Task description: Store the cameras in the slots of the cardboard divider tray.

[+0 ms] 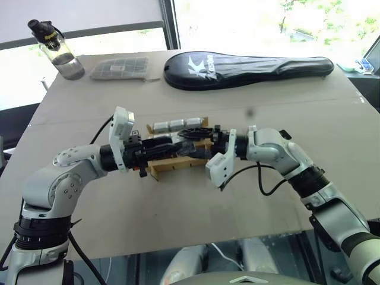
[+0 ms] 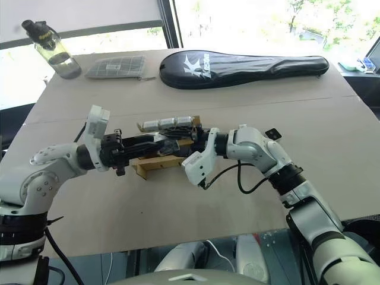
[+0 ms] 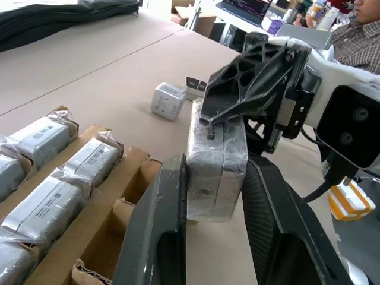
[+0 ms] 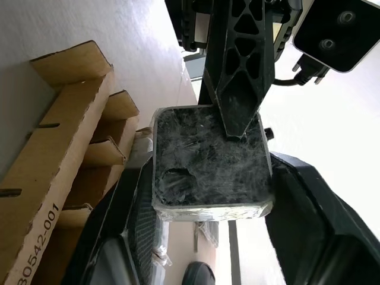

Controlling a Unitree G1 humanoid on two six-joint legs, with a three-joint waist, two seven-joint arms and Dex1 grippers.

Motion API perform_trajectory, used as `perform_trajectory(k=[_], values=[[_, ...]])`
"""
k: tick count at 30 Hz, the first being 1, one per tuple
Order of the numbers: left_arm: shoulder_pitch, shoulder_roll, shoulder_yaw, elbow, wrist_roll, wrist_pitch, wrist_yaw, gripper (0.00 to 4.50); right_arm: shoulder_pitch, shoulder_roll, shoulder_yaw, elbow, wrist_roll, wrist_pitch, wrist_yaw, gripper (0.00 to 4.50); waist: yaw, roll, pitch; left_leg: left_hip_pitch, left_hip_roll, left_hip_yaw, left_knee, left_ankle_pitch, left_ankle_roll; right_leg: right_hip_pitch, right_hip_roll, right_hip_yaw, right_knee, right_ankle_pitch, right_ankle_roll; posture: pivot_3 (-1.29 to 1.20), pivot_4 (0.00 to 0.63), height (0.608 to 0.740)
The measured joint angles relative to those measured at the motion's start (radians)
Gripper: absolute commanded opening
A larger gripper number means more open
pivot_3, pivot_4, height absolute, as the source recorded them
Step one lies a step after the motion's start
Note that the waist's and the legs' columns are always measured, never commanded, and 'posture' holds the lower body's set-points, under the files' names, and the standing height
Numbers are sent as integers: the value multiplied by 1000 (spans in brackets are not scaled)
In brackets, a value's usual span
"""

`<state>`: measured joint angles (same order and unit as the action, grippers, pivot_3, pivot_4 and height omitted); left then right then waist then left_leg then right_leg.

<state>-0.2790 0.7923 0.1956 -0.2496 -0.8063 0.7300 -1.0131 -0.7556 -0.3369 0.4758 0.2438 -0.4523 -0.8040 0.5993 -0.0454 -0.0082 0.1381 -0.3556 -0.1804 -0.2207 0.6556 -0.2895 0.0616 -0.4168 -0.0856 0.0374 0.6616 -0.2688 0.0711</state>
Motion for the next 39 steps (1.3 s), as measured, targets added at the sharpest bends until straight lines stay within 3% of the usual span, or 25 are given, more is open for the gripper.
perform_trajectory(k=[1,6,10,18,24,30,39], values=[[-3,0,0,4,6,-6,2,719,8,5,8,-5,21,13,12,4444,0,0,0,0,0,0,0,0,0,0,0,0,0,0,0,0,150,740],[-38,-24,6,98,81,-153,-37,719,142,-49,-2,-105,286,225,165,4444,10,0,0,0,0,-1,1,0,0,2,-1,-1,-1,0,-1,0,150,740],[-45,-29,-4,250,169,-365,-189,719,320,-165,-146,-279,685,605,290,4444,10,0,0,-3,0,-1,3,0,0,2,-2,-2,-1,1,-1,0,150,740],[-180,-11,-38,568,271,-558,-404,719,607,-355,-395,-448,1080,987,421,4444,30,0,0,-5,0,-2,5,0,0,2,-2,-1,-1,1,-2,0,150,740],[-278,0,-130,814,291,-752,-583,719,678,-361,-483,-515,1163,1056,451,4444,32,-1,0,-7,0,-2,10,-1,2,2,-3,-1,0,1,-1,0,150,740],[-341,31,-273,961,259,-891,-597,719,704,-350,-502,-552,1167,1086,442,4444,34,-1,-1,-8,0,-3,11,-2,2,2,-3,-2,0,2,-1,0,150,740],[-438,-30,-344,1135,258,-1030,-597,719,722,-351,-539,-580,1170,1122,443,4444,31,-2,-1,-8,-1,-4,13,-2,2,2,-3,-2,0,2,-1,0,150,740]])
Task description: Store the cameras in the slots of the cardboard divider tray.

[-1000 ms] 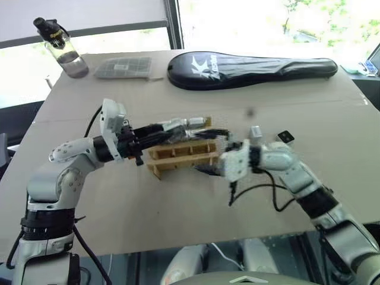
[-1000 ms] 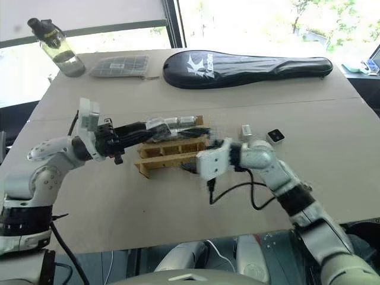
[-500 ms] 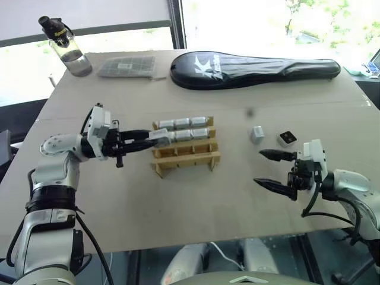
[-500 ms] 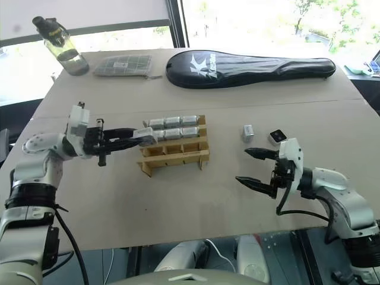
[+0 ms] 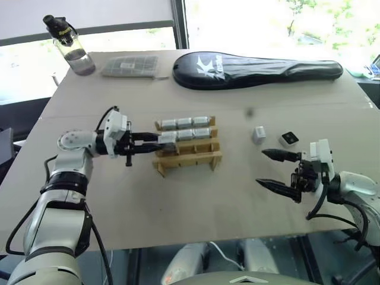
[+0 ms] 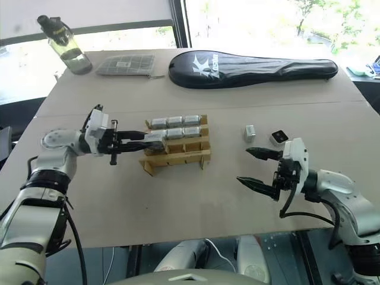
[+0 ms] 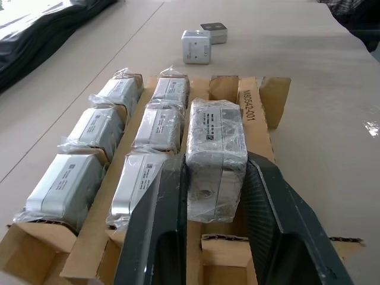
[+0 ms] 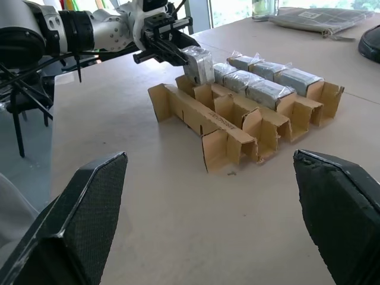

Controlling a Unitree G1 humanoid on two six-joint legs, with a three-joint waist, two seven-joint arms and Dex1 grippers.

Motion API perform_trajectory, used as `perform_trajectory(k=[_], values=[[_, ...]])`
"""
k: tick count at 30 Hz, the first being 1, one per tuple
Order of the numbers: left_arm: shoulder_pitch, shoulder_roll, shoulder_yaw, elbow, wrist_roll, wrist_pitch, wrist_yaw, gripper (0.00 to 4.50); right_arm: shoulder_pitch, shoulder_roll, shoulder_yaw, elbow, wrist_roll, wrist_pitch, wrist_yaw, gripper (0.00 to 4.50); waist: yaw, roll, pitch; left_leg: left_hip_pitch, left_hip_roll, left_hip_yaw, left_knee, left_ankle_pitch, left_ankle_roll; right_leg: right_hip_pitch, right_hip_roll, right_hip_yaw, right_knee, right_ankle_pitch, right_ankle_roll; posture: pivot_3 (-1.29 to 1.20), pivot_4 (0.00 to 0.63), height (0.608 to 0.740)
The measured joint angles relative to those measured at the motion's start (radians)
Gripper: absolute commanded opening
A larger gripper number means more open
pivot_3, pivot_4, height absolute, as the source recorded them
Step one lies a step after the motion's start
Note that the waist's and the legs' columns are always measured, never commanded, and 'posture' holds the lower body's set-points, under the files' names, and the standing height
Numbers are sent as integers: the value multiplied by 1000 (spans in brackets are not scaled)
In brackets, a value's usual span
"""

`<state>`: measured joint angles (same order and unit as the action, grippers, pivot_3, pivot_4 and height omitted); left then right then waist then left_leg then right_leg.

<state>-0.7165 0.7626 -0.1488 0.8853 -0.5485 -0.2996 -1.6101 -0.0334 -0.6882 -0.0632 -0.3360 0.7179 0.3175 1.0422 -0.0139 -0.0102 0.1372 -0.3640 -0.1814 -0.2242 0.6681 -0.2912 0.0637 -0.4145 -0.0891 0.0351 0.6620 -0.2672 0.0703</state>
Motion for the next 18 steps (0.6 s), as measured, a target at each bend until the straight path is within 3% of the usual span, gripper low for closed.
perform_trajectory(k=[18], values=[[3,48,-112,1,-32,4,1,719,11,0,-30,-14,0,29,6,4444,0,-1,-1,0,0,0,0,0,0,0,0,0,1,0,0,0,150,740]])
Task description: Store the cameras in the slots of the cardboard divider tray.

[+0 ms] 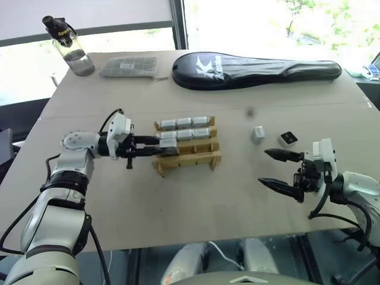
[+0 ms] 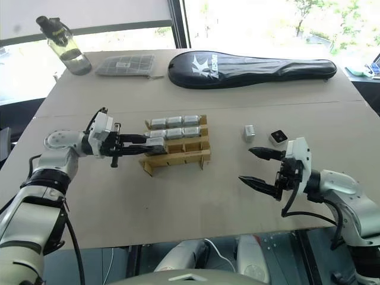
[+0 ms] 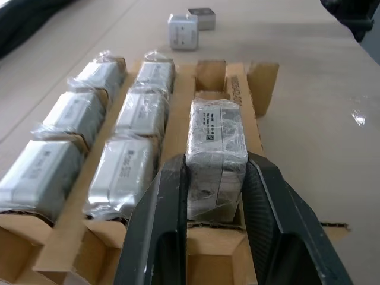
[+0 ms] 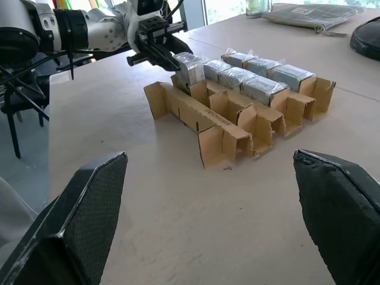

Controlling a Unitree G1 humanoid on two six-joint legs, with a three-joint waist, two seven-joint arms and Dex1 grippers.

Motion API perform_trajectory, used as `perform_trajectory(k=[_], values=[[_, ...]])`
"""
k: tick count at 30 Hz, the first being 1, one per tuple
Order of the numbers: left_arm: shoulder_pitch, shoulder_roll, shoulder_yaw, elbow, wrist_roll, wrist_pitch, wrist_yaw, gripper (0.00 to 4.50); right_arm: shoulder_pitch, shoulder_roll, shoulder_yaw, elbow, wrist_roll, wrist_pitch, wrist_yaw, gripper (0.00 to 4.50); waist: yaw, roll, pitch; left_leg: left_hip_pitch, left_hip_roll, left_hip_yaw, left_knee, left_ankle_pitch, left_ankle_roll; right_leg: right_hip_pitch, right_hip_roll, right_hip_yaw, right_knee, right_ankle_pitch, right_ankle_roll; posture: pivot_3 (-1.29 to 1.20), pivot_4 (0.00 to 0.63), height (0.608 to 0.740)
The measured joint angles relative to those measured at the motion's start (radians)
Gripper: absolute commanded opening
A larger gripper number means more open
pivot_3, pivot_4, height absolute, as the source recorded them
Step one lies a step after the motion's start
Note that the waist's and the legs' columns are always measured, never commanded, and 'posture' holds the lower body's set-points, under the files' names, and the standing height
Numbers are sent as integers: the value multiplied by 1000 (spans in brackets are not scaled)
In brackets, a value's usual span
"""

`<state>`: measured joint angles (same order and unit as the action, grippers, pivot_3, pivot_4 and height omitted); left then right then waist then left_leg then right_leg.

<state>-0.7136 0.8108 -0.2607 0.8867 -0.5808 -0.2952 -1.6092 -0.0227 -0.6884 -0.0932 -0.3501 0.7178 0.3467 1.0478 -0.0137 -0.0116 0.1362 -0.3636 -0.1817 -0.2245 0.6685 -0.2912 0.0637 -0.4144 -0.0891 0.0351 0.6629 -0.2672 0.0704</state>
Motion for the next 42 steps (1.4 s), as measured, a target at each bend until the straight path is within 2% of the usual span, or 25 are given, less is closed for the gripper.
perform_trajectory(k=[16,17,18,21,22,28,32,37,42], values=[[14,14,-12,-21,-11,27,11,719,-1,0,-3,2,-7,-1,15,4444,-1,0,0,0,0,0,0,0,0,0,0,0,0,0,0,0,150,740],[14,14,-11,-20,-11,31,10,1742,-1,0,-3,2,-7,-1,14,4500,-1,0,0,0,0,0,0,0,0,0,0,0,0,0,0,0,150,740],[14,14,-11,-20,-9,36,6,1799,0,0,-3,2,-7,-1,14,4500,-1,0,0,0,0,0,0,0,0,0,0,0,0,0,0,0,150,740],[16,10,-7,0,16,33,1,3233,0,0,-3,2,-7,-1,14,4500,0,0,0,0,0,0,0,0,0,0,0,0,0,0,0,0,150,740],[15,4,11,12,28,19,2,3525,0,0,-3,2,-7,-1,14,4500,0,0,0,0,0,0,0,0,0,0,0,0,0,0,0,0,150,740],[24,-3,65,14,46,2,-1,3525,5,0,-7,2,-9,-1,12,4500,1,0,0,0,0,0,0,0,0,0,0,0,0,0,0,0,150,740],[63,10,136,-113,11,63,-1,3525,6,-1,-32,21,-49,-13,-15,4500,0,-1,0,-1,0,0,1,0,0,0,0,0,0,0,0,0,150,740],[212,97,299,-530,-138,334,27,3525,-12,5,-88,115,-163,-50,-138,4500,-7,-1,0,1,1,2,-1,0,0,-1,1,2,0,0,0,0,150,740],[388,140,403,-830,-251,556,86,3525,-89,47,-110,208,-256,-51,-291,4500,-8,0,0,2,2,3,-1,0,0,-1,2,4,1,0,-1,0,150,740]])
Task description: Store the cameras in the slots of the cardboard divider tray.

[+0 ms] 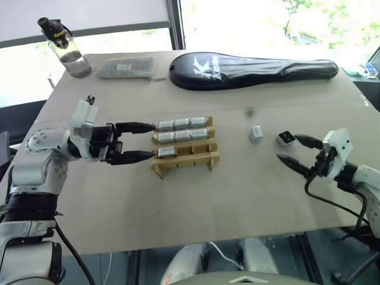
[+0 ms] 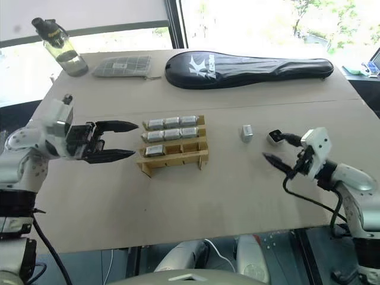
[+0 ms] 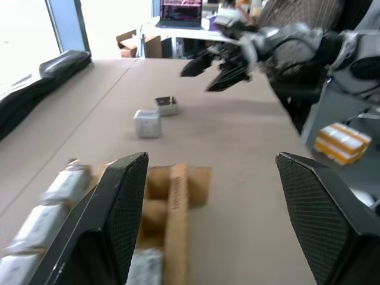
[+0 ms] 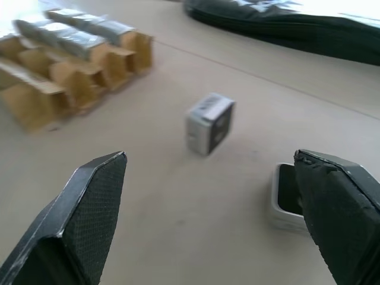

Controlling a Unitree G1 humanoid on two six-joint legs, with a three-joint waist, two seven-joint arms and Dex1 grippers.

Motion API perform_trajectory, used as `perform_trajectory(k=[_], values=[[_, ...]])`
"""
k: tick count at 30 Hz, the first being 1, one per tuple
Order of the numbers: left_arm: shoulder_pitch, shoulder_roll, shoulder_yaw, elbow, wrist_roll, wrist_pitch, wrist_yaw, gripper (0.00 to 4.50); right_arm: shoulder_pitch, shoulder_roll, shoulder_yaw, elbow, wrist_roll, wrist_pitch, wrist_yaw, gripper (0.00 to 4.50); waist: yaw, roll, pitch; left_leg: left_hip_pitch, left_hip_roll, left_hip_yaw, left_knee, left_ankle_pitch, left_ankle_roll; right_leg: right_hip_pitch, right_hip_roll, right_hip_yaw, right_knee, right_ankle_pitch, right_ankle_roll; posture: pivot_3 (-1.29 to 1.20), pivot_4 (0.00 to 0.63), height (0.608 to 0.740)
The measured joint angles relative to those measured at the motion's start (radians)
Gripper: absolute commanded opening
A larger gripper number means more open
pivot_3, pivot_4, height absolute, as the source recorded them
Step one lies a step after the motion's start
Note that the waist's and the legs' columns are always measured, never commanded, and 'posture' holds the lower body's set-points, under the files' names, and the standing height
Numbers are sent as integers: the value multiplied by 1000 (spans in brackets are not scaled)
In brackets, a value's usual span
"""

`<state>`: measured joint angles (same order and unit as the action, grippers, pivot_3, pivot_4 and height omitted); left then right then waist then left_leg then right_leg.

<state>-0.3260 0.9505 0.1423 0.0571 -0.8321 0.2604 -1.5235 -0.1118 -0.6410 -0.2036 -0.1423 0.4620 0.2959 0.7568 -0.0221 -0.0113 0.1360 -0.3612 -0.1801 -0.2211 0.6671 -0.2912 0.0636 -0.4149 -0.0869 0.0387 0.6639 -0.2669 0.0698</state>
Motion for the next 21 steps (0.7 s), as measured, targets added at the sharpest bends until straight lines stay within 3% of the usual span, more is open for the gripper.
perform_trajectory(k=[7,12,21], values=[[109,12,75,-243,-63,135,50,3525,-139,105,44,157,-101,40,-150,4500,12,1,0,0,0,0,0,0,0,0,0,0,-1,0,-1,0,150,740],[134,7,104,-278,-52,137,74,3525,-201,160,49,267,-110,80,-212,4500,9,1,1,0,0,1,-1,0,0,0,0,0,-2,0,-1,0,150,740],[184,-15,168,-285,-4,116,130,3525,-192,154,49,337,-164,53,-218,4500,8,2,1,0,0,1,-1,0,0,0,0,0,-2,0,-1,0,150,740]])
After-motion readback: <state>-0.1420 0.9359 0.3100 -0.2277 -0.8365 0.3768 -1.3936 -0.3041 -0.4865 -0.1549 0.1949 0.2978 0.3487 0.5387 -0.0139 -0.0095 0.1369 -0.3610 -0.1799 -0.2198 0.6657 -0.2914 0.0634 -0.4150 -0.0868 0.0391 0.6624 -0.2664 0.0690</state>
